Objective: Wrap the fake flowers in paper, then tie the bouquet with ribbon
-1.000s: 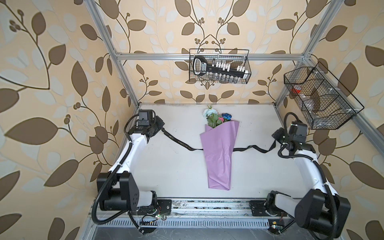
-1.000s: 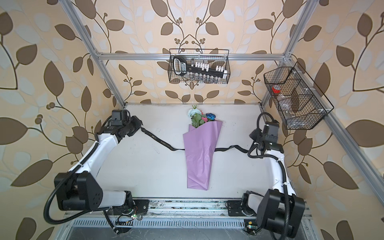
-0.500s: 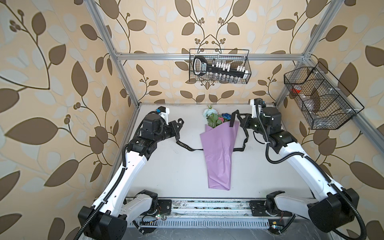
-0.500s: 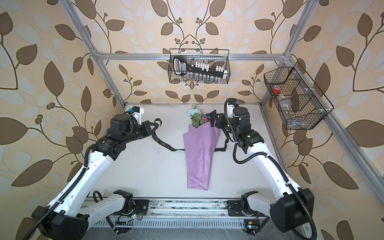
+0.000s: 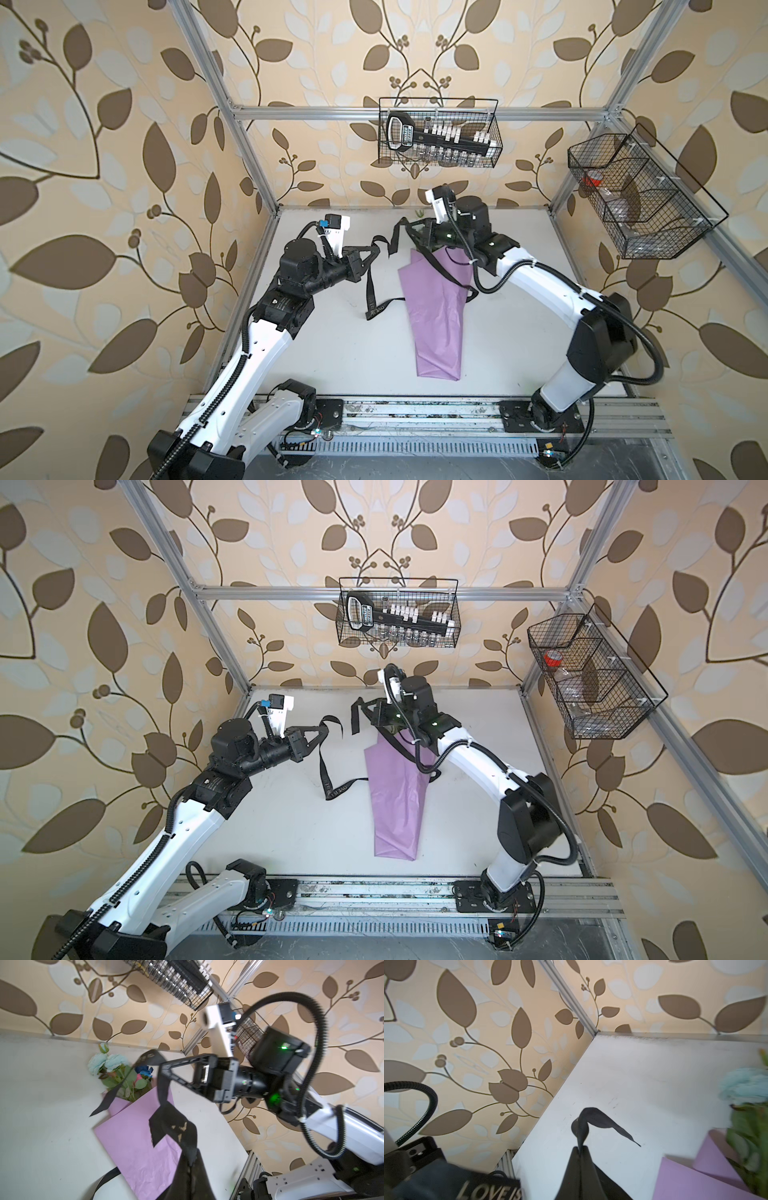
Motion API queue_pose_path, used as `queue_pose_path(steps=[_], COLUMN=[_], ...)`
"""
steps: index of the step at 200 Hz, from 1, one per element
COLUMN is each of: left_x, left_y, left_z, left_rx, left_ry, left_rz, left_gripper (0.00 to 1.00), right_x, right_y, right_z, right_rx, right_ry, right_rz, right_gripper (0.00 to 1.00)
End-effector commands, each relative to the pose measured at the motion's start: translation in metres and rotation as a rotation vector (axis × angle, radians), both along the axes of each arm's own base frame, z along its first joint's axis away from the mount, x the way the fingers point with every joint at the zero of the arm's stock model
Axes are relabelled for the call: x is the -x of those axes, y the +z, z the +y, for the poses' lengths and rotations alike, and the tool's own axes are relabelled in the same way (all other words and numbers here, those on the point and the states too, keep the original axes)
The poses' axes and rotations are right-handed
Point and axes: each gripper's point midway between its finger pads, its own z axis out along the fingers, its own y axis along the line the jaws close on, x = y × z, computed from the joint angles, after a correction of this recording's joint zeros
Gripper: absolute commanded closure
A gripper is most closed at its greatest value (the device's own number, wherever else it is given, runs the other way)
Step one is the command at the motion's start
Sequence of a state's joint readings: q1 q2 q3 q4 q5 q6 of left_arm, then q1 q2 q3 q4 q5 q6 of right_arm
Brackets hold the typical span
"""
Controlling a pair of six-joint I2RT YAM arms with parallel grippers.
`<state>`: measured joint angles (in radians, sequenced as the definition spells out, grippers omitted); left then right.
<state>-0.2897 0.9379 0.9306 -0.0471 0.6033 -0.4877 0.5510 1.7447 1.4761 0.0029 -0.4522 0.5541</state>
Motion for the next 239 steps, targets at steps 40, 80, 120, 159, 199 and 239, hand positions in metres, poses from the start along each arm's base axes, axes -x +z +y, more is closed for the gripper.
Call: queue_pose_path(steps=[40,80,120,159,199,239], left_x=[0.021,0.023,0.01,-0.009,-0.029,-0.059], left_y=[0.037,0.037,0.015,-0.007,-0.022,-0.033], left_z=[-0.031,-0.04,-0.044,-0.043,-0.04,-0.034], left_rx=[0.028,0.016,0.003,-0.015,-0.022,-0.061], left_ry=[-0.213,-0.236,-0.224,-0.164,-0.09,0.017], left_rz=[-0.186,-0.205,-0.145,-0.077,-0.006,0.07], left_gripper=[1.0,1.0,1.0,1.0,1.0,1.0], right_x=[0.051,0.097,0.114,0.08,0.033,0.022], right_y=[-0.023,-0.089,-0.145,-0.154,-0.142,-0.122], right_z=[0.101,0.114,0.103,0.076,0.018,-0.068], right_rx=[-0.051,0.057,0.184,0.273,0.331,0.423], right_ry=[0.373,0.524,0.534,0.366,0.099,-0.308], right_rz=[0.111,0.3,0.403,0.391,0.361,0.261], right_gripper=[1.0,1.0,0.76,0.49,0.47,0.48])
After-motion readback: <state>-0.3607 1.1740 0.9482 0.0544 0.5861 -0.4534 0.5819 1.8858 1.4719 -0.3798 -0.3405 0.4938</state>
